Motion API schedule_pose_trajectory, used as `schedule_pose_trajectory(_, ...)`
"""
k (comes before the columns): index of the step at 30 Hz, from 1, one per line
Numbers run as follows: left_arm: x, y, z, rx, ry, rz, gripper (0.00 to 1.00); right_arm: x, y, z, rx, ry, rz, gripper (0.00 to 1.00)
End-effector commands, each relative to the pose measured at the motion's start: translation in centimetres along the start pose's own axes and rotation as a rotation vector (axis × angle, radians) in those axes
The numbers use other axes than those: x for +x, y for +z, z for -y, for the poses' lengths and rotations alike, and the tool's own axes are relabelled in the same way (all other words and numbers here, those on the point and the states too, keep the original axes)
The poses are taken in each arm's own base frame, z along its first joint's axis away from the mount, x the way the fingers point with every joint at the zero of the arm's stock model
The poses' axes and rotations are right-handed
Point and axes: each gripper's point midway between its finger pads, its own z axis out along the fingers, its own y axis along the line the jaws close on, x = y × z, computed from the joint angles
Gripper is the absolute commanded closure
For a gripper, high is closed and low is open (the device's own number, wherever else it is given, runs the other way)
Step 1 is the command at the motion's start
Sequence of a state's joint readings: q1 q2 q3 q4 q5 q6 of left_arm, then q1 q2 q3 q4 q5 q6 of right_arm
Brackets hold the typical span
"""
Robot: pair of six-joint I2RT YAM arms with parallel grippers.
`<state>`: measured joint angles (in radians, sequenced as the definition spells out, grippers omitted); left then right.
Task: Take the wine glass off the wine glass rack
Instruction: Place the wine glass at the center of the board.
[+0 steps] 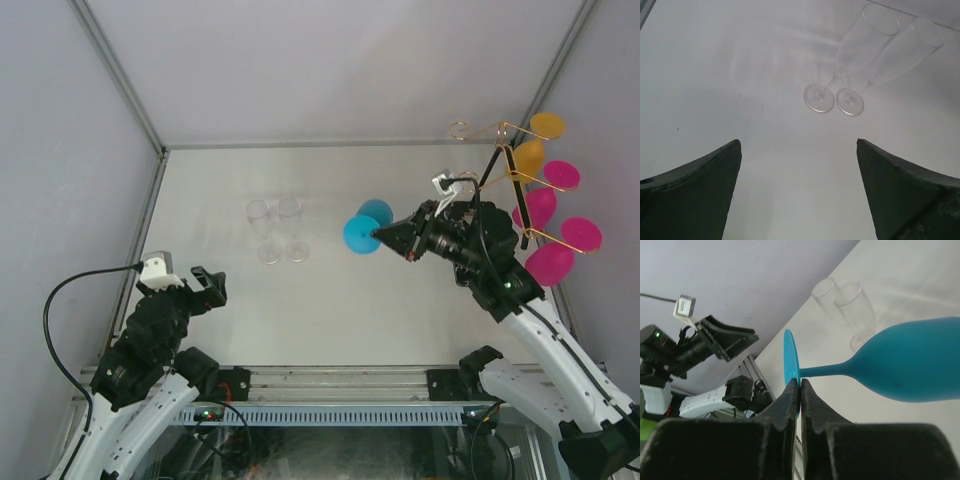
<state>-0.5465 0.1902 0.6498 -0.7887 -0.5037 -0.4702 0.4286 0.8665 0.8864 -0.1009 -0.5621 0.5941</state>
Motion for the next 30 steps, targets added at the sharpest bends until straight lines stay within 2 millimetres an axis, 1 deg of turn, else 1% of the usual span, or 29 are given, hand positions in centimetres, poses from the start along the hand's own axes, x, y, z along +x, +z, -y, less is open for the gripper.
schedule_pose_trajectory(1, 0.1, 0.6, 0.7, 0.019, -0.002, -0.006, 0.00, 0.7, -1.3, -2.7, -0.079, -0.017, 0.067, 1.00)
schedule_pose_trajectory(2, 0.1, 0.6, 0.7, 0.021, -0.001, -0.006, 0.00, 1.8, -1.6, -2.9, -0.091, -0.010, 0.052, 1.00)
schedule_pose_trajectory(3, 0.1, 0.6, 0.8, 0.025, -0.002, -0.003, 0.00, 2.3, -1.9, -3.7, -0.115, -0.013, 0.051, 1.00)
schedule_pose_trajectory(4, 0.1, 0.5, 0.8, 0.031, -0.001, -0.001, 0.00, 3.3, -2.2, -3.9, -0.130, -0.006, 0.040, 1.00)
schedule_pose_trajectory(9, -0.6, 0.5, 2.5, 0.111, 0.025, 0.000, 0.00, 6.0, -2.9, -5.7, -0.194, -0.003, 0.020, 1.00)
schedule_pose_trajectory(12, -2.1, 0.0, 3.8, 0.146, 0.025, -0.019, 0.00, 7.8, -2.8, -5.8, -0.206, -0.007, -0.016, 1.00)
schedule_pose_trajectory(13, -2.9, -0.3, 4.6, 0.172, 0.012, -0.019, 0.00, 8.3, -2.7, -5.8, -0.204, -0.003, -0.023, 1.00)
schedule_pose_trajectory(15, -3.8, -1.1, 7.3, 0.294, -0.009, -0.047, 0.00, 8.8, -2.6, -5.9, -0.219, -0.003, -0.032, 1.00)
schedule_pose_trajectory(16, -3.7, -2.0, 9.6, 0.411, -0.032, -0.085, 0.00, 9.1, -2.6, -5.9, -0.225, -0.002, -0.033, 1.00)
schedule_pose_trajectory(18, -3.6, -3.6, 12.9, 0.586, -0.099, -0.144, 0.00, 9.1, -2.6, -6.1, -0.241, -0.007, -0.031, 1.00)
schedule_pose_trajectory(21, -3.4, -6.1, 16.9, 0.846, -0.221, -0.202, 0.00, 9.2, -2.5, -6.1, -0.248, -0.006, -0.028, 1.00)
schedule_pose_trajectory(22, -3.3, -6.8, 17.9, 0.922, -0.270, -0.214, 0.00, 9.3, -2.5, -6.2, -0.255, -0.005, -0.029, 1.00)
schedule_pose_trajectory(23, -3.5, -7.5, 18.8, 0.996, -0.324, -0.219, 0.01, 9.4, -2.4, -6.2, -0.261, -0.002, -0.028, 1.00)
schedule_pose_trajectory(25, -3.9, -8.6, 19.9, 1.091, -0.387, -0.223, 0.03, 9.5, -2.3, -6.5, -0.279, 0.005, -0.028, 1.00)
schedule_pose_trajectory(28, -3.8, -8.7, 20.3, 1.095, -0.398, -0.224, 0.05, 9.7, -2.1, -6.9, -0.301, 0.011, -0.039, 1.00)
schedule_pose_trajectory(29, -3.6, -8.7, 20.5, 1.089, -0.402, -0.227, 0.06, 9.8, -2.0, -6.9, -0.305, 0.013, -0.043, 1.00)
schedule_pose_trajectory(30, -3.3, -9.0, 20.9, 1.102, -0.390, -0.241, 0.07, 9.8, -1.9, -7.1, -0.310, 0.014, -0.045, 1.00)
